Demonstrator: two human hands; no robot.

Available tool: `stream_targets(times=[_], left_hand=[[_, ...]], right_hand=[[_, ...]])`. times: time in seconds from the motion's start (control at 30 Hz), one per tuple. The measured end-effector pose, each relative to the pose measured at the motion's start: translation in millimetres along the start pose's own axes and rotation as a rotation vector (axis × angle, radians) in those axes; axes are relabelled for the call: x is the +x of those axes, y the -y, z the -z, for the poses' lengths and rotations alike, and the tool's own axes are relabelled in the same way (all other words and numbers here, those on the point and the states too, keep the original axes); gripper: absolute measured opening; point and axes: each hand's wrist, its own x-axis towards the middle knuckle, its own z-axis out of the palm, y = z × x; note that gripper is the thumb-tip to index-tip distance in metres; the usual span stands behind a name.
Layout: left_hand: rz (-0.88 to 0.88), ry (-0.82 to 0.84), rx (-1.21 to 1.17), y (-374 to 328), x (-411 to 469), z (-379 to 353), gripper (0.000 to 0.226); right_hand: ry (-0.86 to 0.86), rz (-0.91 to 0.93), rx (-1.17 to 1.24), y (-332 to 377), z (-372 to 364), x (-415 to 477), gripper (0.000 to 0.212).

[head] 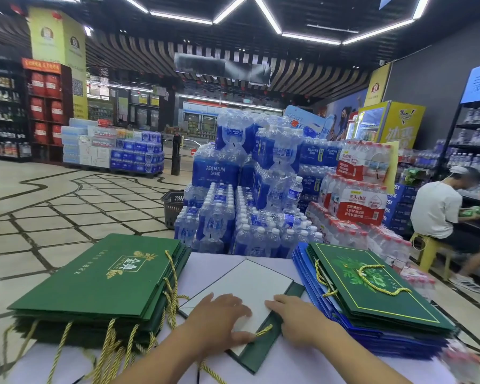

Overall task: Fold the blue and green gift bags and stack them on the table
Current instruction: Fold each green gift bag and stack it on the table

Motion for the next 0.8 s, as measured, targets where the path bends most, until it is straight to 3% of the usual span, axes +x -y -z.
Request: stream_targets(times=[0.1,0.2,0.27,0.33,0.4,0.5,0.57,0.7,0.8], left_hand=[[0.006,-0.144,0.072,-1.2,0.1,9.4,0.033],[0.09,-0.174,0.053,1.1,2.2,16.1,0.022],[0.149,-0.185,-0.182,2.5,5.7,18.0,0.016],[0.214,-0.18,-0.561,0.4,12.4,21.9,0.011],[0.264,-0.185,-0.835,-1.5,18.0,25.5,0.014],[0.189,-0.214,-0.792,5.1,15.6,21.9,0.033],[0.113,-0.268,-0.64,13.2,11.7,10.5,0.039],[0.06,-0.346,-0.644,16.3,12.2,-7.7,0.036],[0.065,-0.379,-0.672,15.9,14.0,-15.2,0.03]], right_hand=[[0.005,0.008,-0.041,-1.7,-0.6,1.4,0.066],[-0.034,0.035,-0.066,3.9,-1.1,1.4,0.06],[-0.072,0.022,-0.079,13.8,-3.5,2.5,0.062],[-0.128,0.017,-0.07,25.6,-7.1,6.0,0.063],[-0.148,0.025,0.063,29.7,-6.3,10.4,0.057],[-0.165,-0.027,0.337,21.3,2.3,11.0,0.041],[-0.25,-0.091,0.362,19.9,3.9,7.9,0.03],[-0.212,-0.116,0.389,56.3,1.4,-5.2,0.053],[-0.158,-0.106,0.4,83.2,-4.5,-6.8,0.049]])
